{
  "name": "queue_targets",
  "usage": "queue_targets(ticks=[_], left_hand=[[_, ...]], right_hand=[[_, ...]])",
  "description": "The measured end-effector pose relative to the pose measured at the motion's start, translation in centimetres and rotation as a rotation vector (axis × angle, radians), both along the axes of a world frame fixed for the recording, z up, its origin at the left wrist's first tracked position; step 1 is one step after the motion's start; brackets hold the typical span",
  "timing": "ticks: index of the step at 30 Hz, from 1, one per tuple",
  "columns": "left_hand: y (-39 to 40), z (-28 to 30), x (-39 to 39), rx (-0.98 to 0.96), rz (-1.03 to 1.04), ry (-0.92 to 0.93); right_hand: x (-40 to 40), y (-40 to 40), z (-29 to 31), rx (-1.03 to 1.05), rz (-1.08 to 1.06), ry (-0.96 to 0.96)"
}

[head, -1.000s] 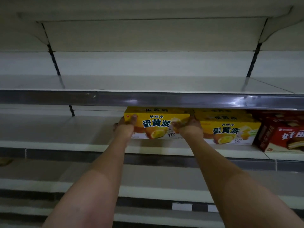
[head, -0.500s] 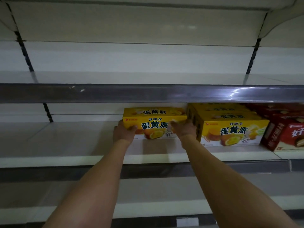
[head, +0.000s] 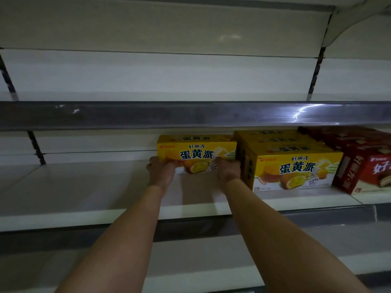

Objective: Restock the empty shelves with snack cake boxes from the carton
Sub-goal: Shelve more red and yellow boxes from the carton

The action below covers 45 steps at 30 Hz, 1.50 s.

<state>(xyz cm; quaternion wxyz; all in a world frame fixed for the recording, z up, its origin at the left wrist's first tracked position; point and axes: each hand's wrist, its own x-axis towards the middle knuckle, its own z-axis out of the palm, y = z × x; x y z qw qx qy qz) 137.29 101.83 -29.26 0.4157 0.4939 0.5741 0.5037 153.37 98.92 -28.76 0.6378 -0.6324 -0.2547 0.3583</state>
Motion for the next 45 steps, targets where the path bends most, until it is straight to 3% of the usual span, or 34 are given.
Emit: queue_targets(ticks=[16, 21, 25, 28, 32, 35, 45], left_hand=[[1.7, -0.4, 1.3, 0.006, -0.087, 0.0], [0.2, 0.0, 1.5, 0.019, -0.031, 0.107], [-2.0, 1.1, 1.4, -0.034, 0.038, 0.331], [-3.8, 2.3, 0.8, -0.116, 0.064, 0.467], [-5.4, 3.5, 0.2, -0.192, 0.051, 0.515], [-7.0, 3.8, 0.1, -0.214, 0.02, 0.531], [-16.0, 4.4, 0.3, -0.06, -0.178, 0.52]], right_hand=[[1.2, 1.1, 0.3, -0.016, 0.19, -0.15], [1.8, -0.1, 0.2, -0.043, 0.207, -0.271], [1.7, -1.5, 1.4, -0.147, 0.262, -0.451], [1.3, -3.0, 2.8, -0.264, 0.332, -0.524], [0.8, -5.1, 3.7, -0.31, 0.357, -0.683], [0.9, -7.4, 4.0, -0.297, 0.35, -0.692], [0.8, -20.4, 4.4, -0.335, 0.18, -0.657]])
